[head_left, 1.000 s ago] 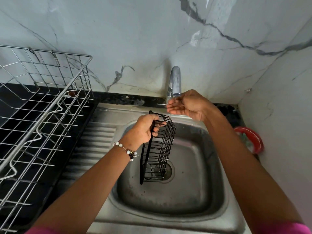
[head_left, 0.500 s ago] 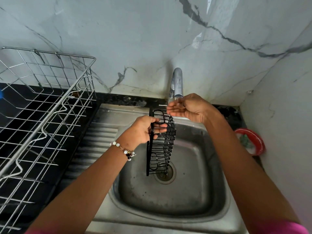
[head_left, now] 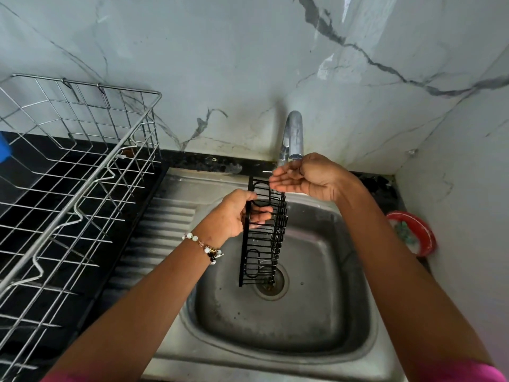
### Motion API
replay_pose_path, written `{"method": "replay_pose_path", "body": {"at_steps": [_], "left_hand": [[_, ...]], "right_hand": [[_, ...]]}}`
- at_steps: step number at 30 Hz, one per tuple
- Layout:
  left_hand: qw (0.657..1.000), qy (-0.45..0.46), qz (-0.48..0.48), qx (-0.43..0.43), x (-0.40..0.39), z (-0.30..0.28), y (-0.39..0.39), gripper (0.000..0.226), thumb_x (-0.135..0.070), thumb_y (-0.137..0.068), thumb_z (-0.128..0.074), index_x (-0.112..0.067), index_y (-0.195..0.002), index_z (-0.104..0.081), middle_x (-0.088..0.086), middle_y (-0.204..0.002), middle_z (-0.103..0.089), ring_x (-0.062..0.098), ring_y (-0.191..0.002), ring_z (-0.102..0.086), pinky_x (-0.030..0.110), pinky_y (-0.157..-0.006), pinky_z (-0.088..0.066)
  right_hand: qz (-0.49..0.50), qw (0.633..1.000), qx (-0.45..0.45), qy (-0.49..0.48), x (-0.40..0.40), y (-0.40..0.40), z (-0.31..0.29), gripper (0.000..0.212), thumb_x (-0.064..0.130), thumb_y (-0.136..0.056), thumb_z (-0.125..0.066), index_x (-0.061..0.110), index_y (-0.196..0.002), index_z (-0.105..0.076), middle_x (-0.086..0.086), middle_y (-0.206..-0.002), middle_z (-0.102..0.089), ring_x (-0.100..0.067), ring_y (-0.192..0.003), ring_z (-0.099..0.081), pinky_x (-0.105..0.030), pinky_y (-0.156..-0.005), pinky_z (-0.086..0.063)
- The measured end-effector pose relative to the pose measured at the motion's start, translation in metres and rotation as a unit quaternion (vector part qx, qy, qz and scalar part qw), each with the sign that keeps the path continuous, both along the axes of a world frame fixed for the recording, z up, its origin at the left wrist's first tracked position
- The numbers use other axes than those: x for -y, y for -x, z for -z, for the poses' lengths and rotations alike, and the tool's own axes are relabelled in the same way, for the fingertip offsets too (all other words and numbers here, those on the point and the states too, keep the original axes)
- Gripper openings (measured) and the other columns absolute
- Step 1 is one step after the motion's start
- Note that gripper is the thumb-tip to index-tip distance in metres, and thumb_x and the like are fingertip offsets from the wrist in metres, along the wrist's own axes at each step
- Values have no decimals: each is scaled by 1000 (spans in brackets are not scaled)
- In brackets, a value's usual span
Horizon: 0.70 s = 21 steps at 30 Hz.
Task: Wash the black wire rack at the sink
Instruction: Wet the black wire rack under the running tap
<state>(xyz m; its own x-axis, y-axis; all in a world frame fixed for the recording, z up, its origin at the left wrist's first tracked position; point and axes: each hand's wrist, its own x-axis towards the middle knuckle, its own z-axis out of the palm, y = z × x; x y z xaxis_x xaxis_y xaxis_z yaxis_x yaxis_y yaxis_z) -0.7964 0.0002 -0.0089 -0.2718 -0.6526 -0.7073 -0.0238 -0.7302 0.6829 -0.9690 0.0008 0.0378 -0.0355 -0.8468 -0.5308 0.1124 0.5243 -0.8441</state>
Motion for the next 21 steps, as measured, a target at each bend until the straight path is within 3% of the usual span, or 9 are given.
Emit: {"method": "replay_pose_path", "body": {"at_steps": [4, 8, 10, 12, 15, 19, 21], "left_hand": [[999, 36, 10, 28, 2, 3, 1, 33, -33, -104, -38, -12, -93, -61, 10, -60, -70, 14, -38, -59, 29, -68, -51], [993, 94, 41, 66, 2, 4, -2, 20, -21, -104, -39, -17, -104, -59, 17, -60, -69, 15, -35, -53, 23, -45, -46], [988, 119, 58, 85, 3, 7, -5, 19, -17, -103, -42, -14, -109, -60, 17, -55, -67, 15, -34, -51, 19, -36, -40], [983, 144, 74, 89, 4, 9, -6, 21, -17, -102, -45, -10, -112, -61, 15, -52, -66, 12, -28, -48, 19, -34, -41], [977, 167, 93, 90, 7, 10, -6, 22, -18, -101, -48, -3, -110, -61, 15, -52, -66, 7, -23, -40, 19, -35, -42], [972, 186, 110, 95, 10, 10, -7, 22, -19, -101, -49, -4, -109, -62, 14, -53, -67, 7, -24, -38, 16, -28, -33], [970, 189, 112, 99, 12, 10, -8, 21, -20, -101, -48, -5, -109, -61, 14, -53, -67, 8, -24, -38, 15, -28, -31]], "right_hand": [[25, 1000, 7, 1, 2, 0, 0, 31, -12, -95, -30, -12, -96, -61, -29, -100, -66, -36, -93, -68, -38, -78, -59], [36, 998, 59, 1, 4, 6, 1, 31, -13, -94, -29, -14, -102, -59, -32, -105, -65, -38, -97, -68, -40, -82, -58], [45, 999, 4, -7, 3, 6, 0, 26, -9, -95, -34, -15, -101, -59, -32, -108, -63, -38, -98, -67, -40, -80, -58], [34, 999, -32, -13, 1, 6, 0, 25, -9, -95, -36, -15, -101, -59, -32, -108, -63, -37, -96, -67, -39, -78, -58], [14, 1000, 20, -14, -1, 4, 1, 31, -16, -91, -30, -16, -104, -58, -34, -105, -64, -39, -95, -68, -41, -81, -58], [47, 999, -25, -13, 1, 4, 1, 26, -9, -96, -34, -15, -103, -59, -34, -107, -62, -37, -95, -67, -39, -77, -59], [36, 999, 19, -3, 0, 4, -1, 31, -12, -94, -29, -15, -104, -58, -33, -106, -63, -39, -99, -66, -40, -81, -58]]}}
